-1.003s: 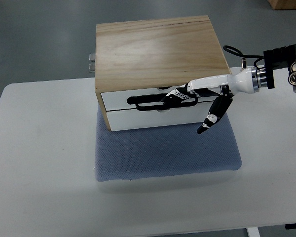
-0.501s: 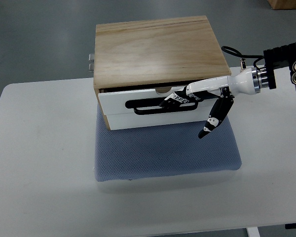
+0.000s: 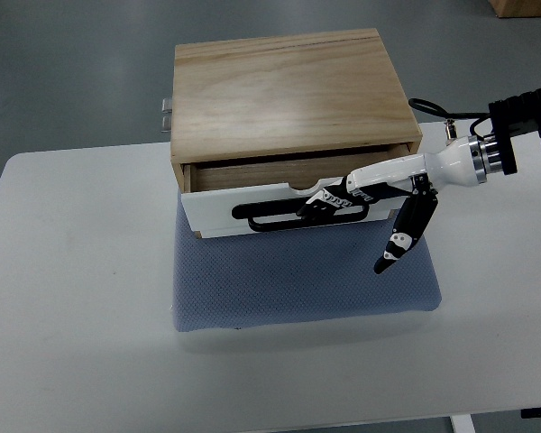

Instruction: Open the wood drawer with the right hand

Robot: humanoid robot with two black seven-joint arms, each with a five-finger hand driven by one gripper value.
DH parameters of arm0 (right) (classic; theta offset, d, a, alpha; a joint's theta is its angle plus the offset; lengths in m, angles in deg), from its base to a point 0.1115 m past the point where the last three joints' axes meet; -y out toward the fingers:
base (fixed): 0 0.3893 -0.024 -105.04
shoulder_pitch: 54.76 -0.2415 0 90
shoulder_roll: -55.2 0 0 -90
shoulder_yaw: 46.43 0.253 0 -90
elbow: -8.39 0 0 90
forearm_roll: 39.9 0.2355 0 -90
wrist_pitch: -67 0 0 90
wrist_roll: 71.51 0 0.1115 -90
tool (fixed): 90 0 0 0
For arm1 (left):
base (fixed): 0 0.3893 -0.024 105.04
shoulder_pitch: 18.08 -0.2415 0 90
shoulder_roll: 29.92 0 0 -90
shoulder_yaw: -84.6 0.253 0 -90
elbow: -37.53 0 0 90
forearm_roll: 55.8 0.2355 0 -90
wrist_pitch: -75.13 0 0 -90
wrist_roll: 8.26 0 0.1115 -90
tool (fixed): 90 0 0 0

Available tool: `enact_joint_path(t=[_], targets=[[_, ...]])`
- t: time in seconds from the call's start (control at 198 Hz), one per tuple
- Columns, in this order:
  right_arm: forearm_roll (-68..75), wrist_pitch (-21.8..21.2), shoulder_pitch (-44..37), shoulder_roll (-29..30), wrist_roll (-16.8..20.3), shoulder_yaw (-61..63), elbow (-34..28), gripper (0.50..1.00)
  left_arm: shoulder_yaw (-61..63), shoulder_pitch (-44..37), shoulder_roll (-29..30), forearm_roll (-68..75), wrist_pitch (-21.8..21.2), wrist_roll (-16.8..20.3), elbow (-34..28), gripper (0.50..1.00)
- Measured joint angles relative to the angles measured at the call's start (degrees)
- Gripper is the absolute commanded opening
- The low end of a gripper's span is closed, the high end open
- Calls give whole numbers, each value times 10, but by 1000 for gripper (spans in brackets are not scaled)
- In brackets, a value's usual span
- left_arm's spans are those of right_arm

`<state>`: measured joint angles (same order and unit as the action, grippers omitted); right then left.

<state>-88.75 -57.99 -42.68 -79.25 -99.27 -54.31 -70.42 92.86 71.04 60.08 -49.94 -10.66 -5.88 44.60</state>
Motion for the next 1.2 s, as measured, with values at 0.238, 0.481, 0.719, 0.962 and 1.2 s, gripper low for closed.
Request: enact_joint_path(t=[0.238,0.481,0.719,0.962,1.2], targets=[[18,0,-11,-18,0,-4,-19,944,0,0,0,0,0,0,0,1000],[24,0,-15,-29,-4,-16,-42,944,0,0,0,0,0,0,0,1000],[89,0,-60,-64,0,-16,-50,944,0,0,0,0,0,0,0,1000],[144,0,-113,-102,2,-21,-47,944,0,0,0,0,0,0,0,1000],[200,0,-124,-112,0,-5,13,944,0,0,0,0,0,0,0,1000]])
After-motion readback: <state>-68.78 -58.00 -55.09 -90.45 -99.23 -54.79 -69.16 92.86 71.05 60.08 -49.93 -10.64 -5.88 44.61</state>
